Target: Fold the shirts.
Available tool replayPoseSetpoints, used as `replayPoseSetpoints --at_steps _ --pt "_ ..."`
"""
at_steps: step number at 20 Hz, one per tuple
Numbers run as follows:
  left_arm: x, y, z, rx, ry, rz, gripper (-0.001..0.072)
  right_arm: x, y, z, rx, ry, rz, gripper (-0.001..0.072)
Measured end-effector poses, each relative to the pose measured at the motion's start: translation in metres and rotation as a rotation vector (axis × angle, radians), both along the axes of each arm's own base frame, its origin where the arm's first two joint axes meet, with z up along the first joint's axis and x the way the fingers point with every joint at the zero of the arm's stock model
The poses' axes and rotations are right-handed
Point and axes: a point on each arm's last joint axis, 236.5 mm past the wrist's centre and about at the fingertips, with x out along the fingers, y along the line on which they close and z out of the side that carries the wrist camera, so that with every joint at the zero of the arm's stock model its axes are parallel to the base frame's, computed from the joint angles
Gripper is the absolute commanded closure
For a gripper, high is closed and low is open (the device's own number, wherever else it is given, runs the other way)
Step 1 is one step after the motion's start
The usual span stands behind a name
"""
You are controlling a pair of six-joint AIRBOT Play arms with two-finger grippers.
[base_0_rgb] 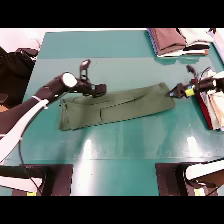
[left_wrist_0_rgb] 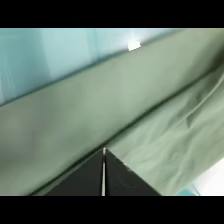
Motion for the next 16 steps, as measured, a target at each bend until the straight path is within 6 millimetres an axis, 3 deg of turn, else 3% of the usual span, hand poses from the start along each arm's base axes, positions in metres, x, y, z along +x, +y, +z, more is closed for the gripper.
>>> replayPoseSetpoints --at_steps 4,8,13,16 --pt "-0.002 -0.041 -0.024 0.006 0.015 -0.065 0.0680 0.007 0.037 0.085 -0.041 -0.174 0.076 0.0697" --pt "-0.004 -0.057 -0.047 0.017 0.040 -0.088 0.0680 -0.002 0.085 0.153 -0.059 -0.320 0.159 0.0697" --pt "-0.007 -0.061 -0.055 0.025 0.059 -0.104 0.0680 -0.014 0.138 0.202 -0.044 -0.430 0.228 0.0697" --pt "0.000 -0.051 -0.040 0.015 0.050 -0.090 0.0680 -0.020 0.167 0.222 -0.019 -0.483 0.261 0.0697"
